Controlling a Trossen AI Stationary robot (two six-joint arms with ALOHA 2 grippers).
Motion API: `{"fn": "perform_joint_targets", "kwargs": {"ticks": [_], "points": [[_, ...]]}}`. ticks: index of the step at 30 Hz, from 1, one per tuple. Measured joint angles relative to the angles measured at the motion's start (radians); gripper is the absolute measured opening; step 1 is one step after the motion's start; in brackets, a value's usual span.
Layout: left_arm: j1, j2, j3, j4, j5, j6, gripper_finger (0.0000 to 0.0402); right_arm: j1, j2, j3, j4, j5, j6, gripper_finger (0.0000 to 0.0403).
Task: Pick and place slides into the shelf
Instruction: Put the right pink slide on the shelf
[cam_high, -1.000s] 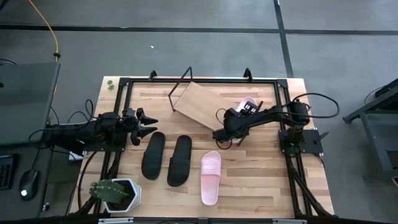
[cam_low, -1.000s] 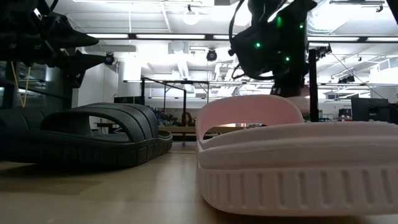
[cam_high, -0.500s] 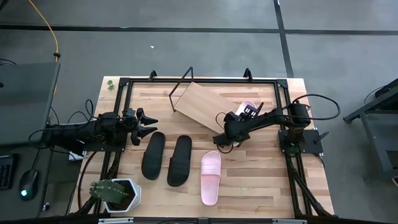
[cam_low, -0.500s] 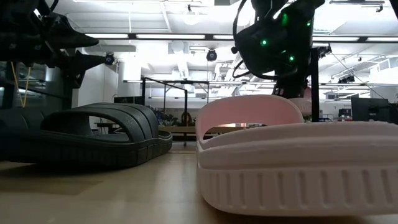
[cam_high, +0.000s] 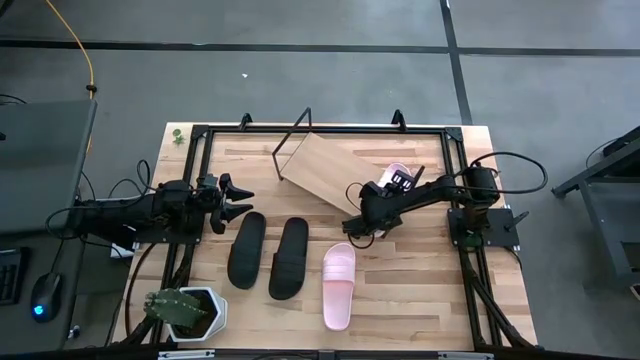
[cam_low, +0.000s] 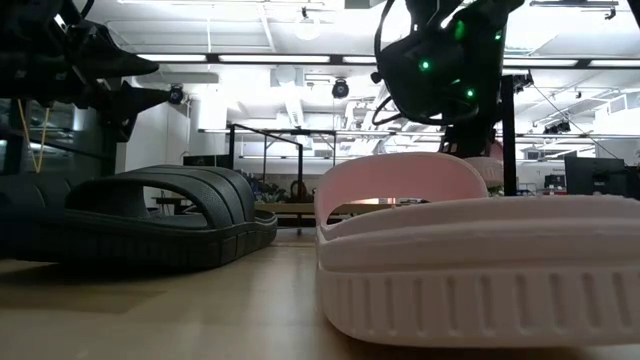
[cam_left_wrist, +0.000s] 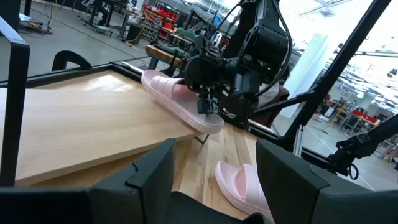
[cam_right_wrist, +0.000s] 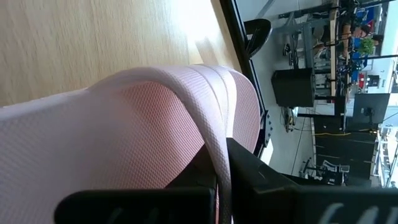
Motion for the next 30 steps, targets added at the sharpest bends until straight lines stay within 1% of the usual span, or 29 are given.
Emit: {"fn": "perform_joint_targets", "kwargs": {"ticks": [6, 10, 13, 26, 30], "points": [[0.000, 0.000, 0.000, 0.000, 0.000, 0.000, 0.0205, -0.006, 0.000, 0.000, -0.023, 0.000, 0.001, 0.0001], [0.000, 0.000, 0.000, 0.000, 0.000, 0.000, 0.0205, -0.012, 0.000, 0.000, -0.028, -0.012, 0.000, 0.0014], [0.000, 0.000, 0.000, 0.000, 0.000, 0.000, 0.0205, -0.017, 0.000, 0.000, -0.030, -0.025, 0.000, 0.0031], [0.000, 0.000, 0.000, 0.000, 0.000, 0.000, 0.0205, -0.021, 0.000, 0.000, -0.028, -0.023, -0.012, 0.0117], [0.000, 0.000, 0.000, 0.000, 0.000, 0.000, 0.0205, -0.021, 0.000, 0.000, -0.020, -0.054, -0.016, 0.0148]]}}
